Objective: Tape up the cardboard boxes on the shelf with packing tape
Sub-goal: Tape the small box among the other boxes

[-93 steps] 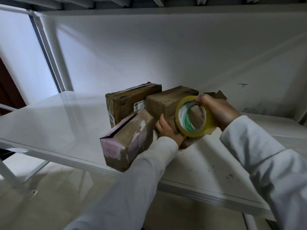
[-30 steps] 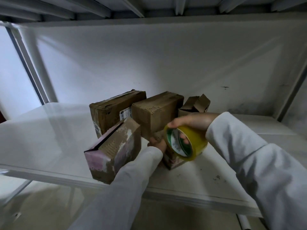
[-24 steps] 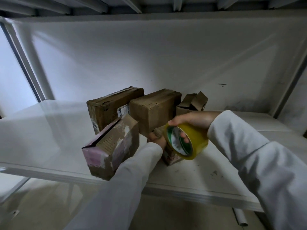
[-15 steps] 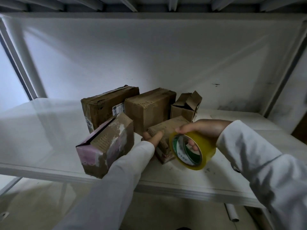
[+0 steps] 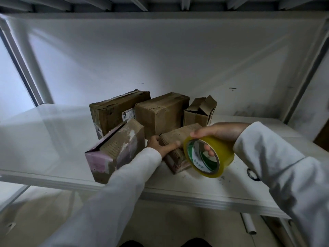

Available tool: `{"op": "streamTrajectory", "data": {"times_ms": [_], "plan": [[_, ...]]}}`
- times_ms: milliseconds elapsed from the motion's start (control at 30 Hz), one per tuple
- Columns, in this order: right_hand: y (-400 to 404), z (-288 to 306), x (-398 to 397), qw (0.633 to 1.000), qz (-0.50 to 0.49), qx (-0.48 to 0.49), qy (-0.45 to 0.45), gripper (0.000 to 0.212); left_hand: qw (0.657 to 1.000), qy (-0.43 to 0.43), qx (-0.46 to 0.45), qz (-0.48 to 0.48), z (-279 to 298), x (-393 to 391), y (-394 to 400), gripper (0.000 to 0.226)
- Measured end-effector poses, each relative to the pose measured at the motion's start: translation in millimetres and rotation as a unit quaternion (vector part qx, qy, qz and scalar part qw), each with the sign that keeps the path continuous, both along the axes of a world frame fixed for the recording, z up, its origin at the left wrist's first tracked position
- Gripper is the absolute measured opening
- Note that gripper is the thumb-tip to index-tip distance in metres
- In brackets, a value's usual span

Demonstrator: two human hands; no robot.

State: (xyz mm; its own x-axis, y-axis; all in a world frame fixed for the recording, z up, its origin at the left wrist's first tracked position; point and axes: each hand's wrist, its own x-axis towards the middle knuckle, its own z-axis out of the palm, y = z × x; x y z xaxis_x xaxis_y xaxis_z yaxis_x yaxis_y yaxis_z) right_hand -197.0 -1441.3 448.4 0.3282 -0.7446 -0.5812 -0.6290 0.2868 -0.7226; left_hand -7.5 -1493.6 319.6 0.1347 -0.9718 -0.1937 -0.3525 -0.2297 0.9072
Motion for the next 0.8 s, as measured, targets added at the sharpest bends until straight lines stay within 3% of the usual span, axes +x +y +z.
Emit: {"op": "streamTrajectory", "data": {"times_ms": [100, 200, 233, 333, 433, 567, 800], "plan": [[2, -9, -2, 1.000, -0.020, 0.012, -0.002, 0.042, 0.978, -0.134, 0.105, -0.123, 24, 12, 3, 0.094], [3, -12, -1, 0.999, -0.032, 0.014, -0.001, 0.045, 0.978, -0.154, 0.085, -0.116, 46, 17, -7, 0.030], [4, -13, 0, 0.999, -0.030, 0.016, 0.001, 0.048, 0.982, -0.153, 0.066, -0.087, 50, 17, -13, 0.024], [7, -15, 4, 1.000, -0.019, 0.009, 0.003, 0.052, 0.985, -0.165, 0.049, -0.025, 57, 9, -26, 0.051], [7, -15, 3, 1.000, -0.017, 0.004, 0.002, 0.059, 0.971, -0.229, 0.046, -0.052, 59, -13, -24, 0.064], [11, -19, 2, 1.000, -0.028, 0.007, -0.004, 0.032, 0.954, -0.277, 0.066, -0.090, 41, -33, -28, 0.064], [3, -25, 3, 1.000, 0.005, -0.003, 0.003, 0.038, 0.947, -0.291, 0.113, -0.072, 40, -30, -23, 0.069]]}}
